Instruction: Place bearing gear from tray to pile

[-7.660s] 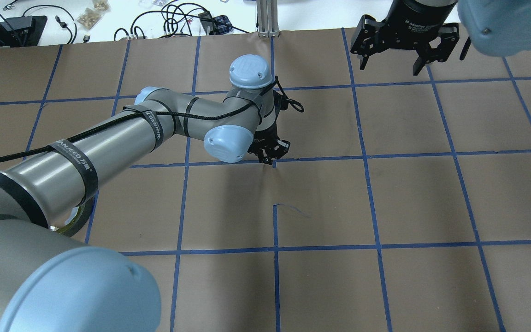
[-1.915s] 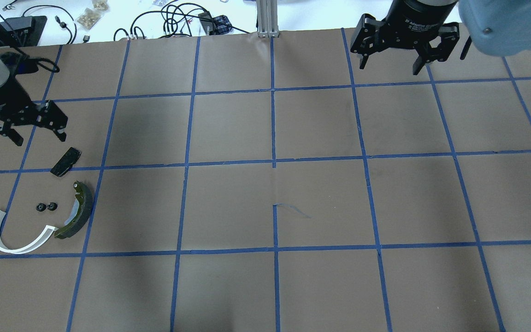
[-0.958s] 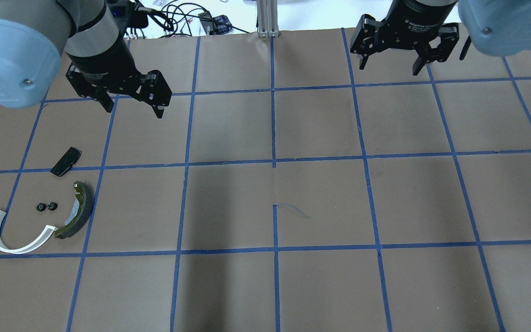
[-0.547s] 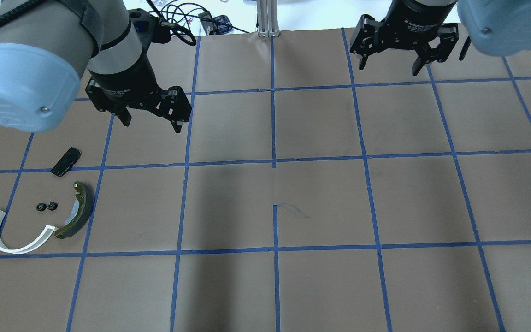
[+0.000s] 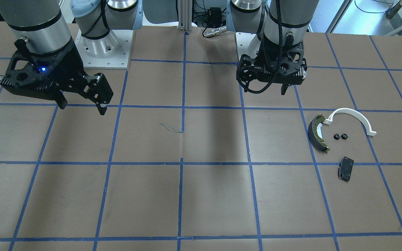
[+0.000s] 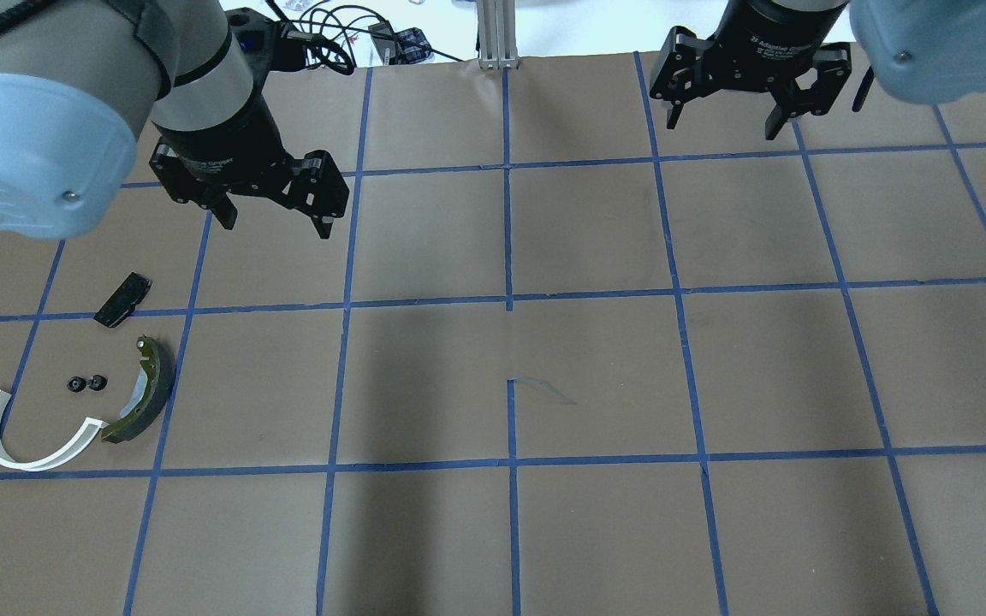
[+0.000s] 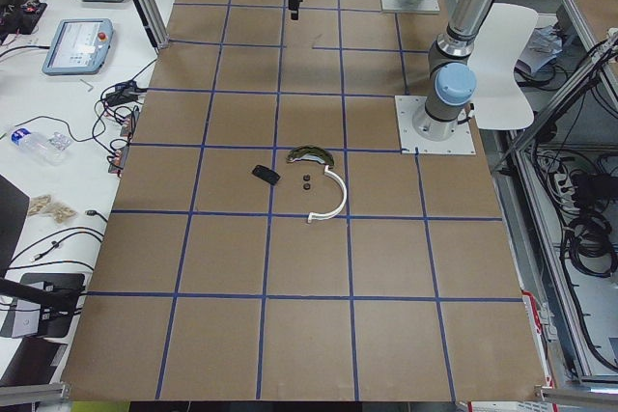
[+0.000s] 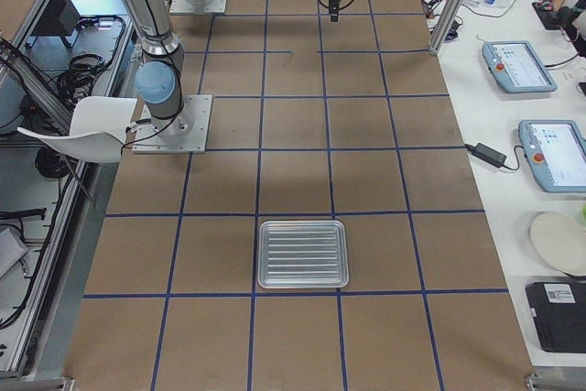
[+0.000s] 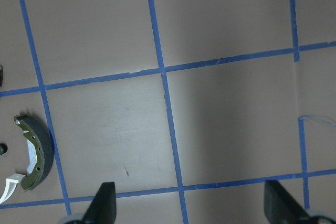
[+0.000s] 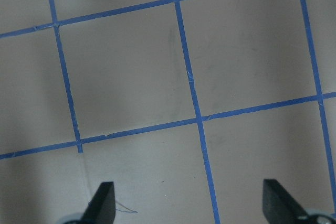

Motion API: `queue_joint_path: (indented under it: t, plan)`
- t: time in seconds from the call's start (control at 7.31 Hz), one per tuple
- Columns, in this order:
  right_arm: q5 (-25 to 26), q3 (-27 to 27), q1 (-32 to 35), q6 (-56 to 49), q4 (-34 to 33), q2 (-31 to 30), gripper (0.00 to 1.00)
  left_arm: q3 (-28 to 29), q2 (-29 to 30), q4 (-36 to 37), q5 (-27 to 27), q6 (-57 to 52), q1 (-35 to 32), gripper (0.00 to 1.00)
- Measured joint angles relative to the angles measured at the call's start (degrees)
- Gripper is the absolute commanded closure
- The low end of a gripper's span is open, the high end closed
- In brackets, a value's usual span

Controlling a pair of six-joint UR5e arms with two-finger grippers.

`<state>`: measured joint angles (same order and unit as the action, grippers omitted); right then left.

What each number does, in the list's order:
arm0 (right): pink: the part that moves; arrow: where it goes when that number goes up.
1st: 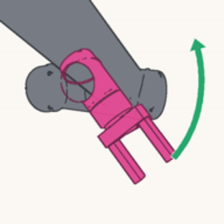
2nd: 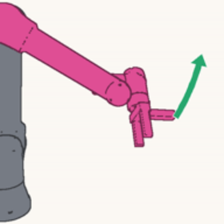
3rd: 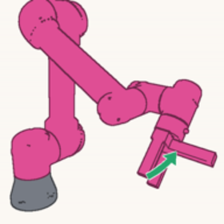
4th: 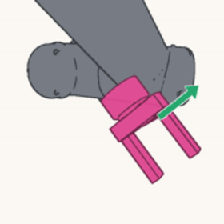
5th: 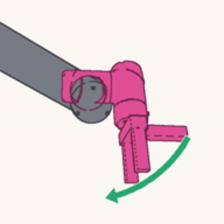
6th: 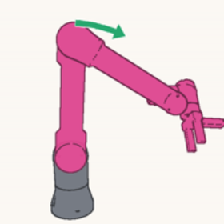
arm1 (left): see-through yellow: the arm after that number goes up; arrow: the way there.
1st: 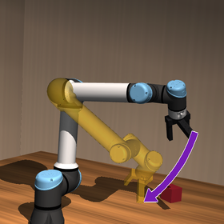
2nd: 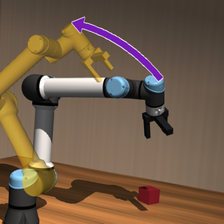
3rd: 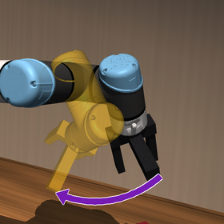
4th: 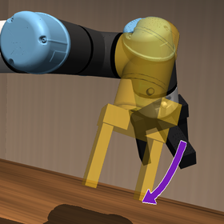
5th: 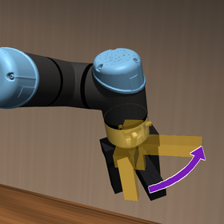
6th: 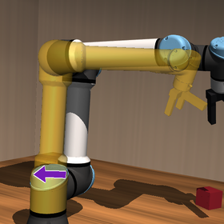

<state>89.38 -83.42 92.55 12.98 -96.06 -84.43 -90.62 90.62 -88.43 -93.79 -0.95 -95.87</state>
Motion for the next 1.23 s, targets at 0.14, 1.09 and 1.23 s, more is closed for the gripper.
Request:
queue_joint_path:
  t: [0.14, 1.09, 1.23]
  plan:
    - [-0.04, 0.08, 0.0, 0.02, 0.0, -0.03, 0.0, -0.02, -0.02, 0.01, 0.52, 0.08, 0.43, 0.0]
    - [0.07, 0.03, 0.0, -0.14, 0.1, -0.03, 0.0, -1.1, 0.01, -0.18, 2.33, -0.93, 2.75, 0.0]
    - [0.1, 0.01, 0.0, -0.14, 0.1, -0.03, 0.0, -1.19, -0.07, -0.35, 2.32, -1.12, 3.94, 0.0]
